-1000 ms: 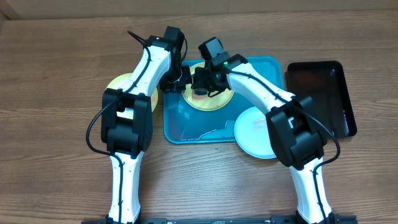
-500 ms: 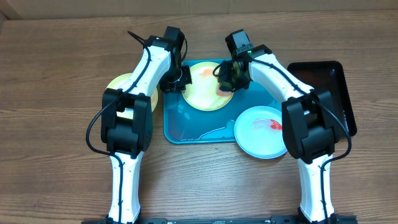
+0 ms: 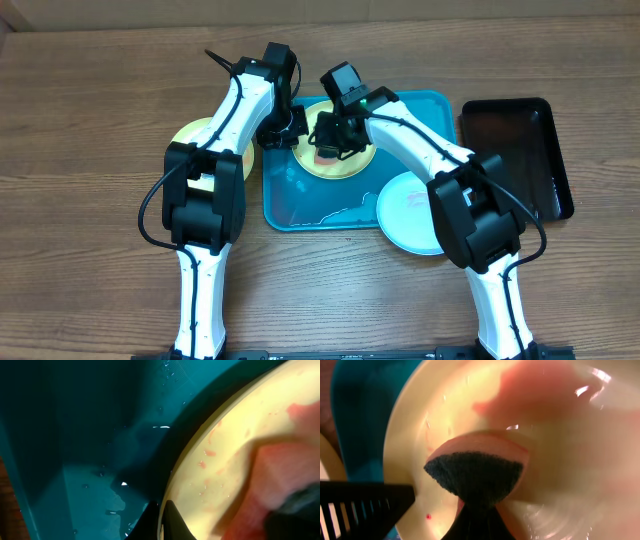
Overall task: Clean dirty plates on tray and stack at the side
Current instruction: 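Keep scrubbing the sauce around the yellow plate with the right gripper's sponge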
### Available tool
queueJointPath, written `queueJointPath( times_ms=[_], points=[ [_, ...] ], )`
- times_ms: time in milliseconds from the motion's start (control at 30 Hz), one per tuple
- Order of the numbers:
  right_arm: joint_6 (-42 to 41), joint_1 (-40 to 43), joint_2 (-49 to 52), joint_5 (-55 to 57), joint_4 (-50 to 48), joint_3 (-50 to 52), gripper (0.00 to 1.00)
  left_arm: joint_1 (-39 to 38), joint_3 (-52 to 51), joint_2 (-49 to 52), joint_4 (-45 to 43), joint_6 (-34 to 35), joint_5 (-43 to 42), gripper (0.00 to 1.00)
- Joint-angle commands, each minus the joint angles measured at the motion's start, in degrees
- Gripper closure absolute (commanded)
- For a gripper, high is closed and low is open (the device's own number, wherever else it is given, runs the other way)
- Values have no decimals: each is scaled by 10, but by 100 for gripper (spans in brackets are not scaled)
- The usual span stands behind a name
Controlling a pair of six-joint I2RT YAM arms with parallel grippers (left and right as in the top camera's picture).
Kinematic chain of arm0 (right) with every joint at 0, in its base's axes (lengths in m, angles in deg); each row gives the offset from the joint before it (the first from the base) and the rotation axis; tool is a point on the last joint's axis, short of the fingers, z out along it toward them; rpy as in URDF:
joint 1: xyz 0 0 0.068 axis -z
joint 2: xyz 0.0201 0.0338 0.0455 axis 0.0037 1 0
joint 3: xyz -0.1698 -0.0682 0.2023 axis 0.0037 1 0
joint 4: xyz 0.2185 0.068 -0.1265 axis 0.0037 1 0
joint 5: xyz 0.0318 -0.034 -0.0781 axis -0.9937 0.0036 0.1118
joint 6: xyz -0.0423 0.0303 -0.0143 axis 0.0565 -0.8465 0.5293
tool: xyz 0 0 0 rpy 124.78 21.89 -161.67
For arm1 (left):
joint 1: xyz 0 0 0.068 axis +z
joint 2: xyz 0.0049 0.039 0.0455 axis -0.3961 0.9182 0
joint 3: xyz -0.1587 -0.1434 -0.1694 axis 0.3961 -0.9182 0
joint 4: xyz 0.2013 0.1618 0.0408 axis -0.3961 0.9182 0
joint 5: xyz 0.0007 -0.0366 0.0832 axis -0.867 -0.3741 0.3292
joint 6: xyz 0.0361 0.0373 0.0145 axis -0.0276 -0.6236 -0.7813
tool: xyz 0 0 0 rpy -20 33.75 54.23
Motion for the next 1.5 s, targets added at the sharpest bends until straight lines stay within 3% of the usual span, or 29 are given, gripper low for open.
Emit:
queueJointPath(
  times_ms=[0, 300, 433, 700, 1067, 1467],
  points=[
    [-11, 14, 12, 81, -6, -3, 96, -5, -9, 3, -2, -1, 4, 96],
    [-8, 52, 12, 119, -30, -3, 96, -5, -9, 3, -1, -1, 4, 96],
    [-6, 58, 12, 115, 12, -3, 96, -5, -9, 3, -1, -1, 4, 96],
    [20, 47, 12, -30, 96, -3, 96, -5, -9, 3, -4, -3, 4, 96],
    [-26, 11, 12, -50, 3, -3, 96, -5, -9, 3, -4, -3, 4, 96],
    [-43, 78, 12, 3, -11, -3, 96, -5, -9, 3, -4, -5, 4, 96]
  ],
)
